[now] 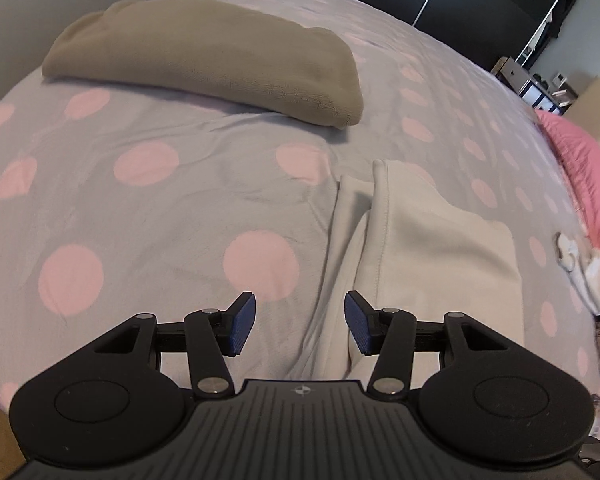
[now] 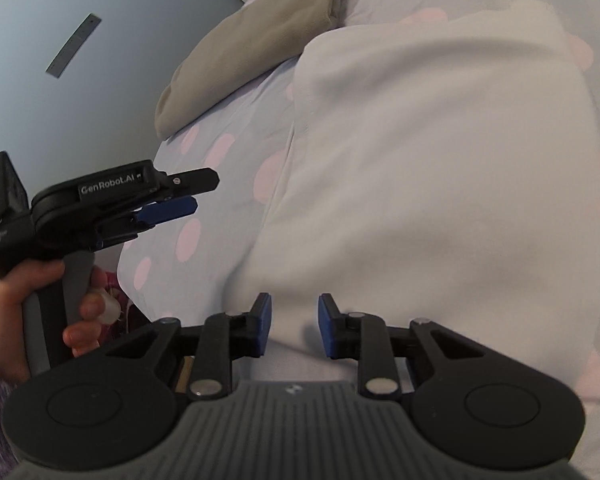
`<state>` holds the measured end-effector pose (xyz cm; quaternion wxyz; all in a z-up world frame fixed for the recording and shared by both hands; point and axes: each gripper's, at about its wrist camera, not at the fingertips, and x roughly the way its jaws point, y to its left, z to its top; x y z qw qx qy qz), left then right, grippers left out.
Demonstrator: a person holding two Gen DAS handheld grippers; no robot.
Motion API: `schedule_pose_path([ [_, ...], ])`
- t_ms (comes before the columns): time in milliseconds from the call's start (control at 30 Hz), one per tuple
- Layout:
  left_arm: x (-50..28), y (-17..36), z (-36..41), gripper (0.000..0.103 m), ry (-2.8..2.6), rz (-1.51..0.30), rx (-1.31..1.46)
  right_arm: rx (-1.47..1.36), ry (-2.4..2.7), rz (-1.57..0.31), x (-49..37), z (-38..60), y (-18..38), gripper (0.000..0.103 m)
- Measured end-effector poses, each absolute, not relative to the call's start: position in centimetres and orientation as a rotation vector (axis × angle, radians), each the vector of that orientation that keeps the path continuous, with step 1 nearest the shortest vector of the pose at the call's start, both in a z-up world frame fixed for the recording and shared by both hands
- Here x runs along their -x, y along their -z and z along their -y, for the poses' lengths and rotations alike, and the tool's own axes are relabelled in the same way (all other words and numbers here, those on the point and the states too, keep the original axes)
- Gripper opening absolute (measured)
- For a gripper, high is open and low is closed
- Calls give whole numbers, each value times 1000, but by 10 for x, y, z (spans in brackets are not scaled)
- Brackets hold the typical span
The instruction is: Fold clothes
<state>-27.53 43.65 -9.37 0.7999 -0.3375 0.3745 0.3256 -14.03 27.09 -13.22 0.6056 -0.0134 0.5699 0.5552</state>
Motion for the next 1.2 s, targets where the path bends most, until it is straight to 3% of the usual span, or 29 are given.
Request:
schedule_pose_path([
  [367, 267, 116, -401, 51, -466, -977, 780, 177, -1123, -1146, 101, -163, 128, 37],
  [700, 276, 143, -388, 49, -475, -1121, 834, 370, -1150, -1028, 130, -150, 158, 54],
  [800, 277, 148, -389, 31, -478, -1075, 868, 459, -1148, -960, 142, -158, 169, 55],
  [833, 279, 146, -390, 19, -477, -1037, 875, 478, -1139, -948, 143, -159, 172, 55],
  [867, 282, 142, -390, 14, -468, -980, 883, 479, -1134, -944, 144, -159, 174, 55],
  [967, 291, 126, -390, 11, -465, -828, 871, 474, -1109, -922, 145, -158, 176, 55],
  [1033, 296, 119, -390, 10, -504, -791, 855, 469, -1090, -891, 145, -156, 175, 52],
  [1100, 297, 124, -391, 9, -543, -822, 869, 498, -1076, -855, 147, -156, 174, 32],
  [1200, 296, 132, -393, 9, -583, -884, 866, 556, -1093, -818, 154, -150, 173, 18],
])
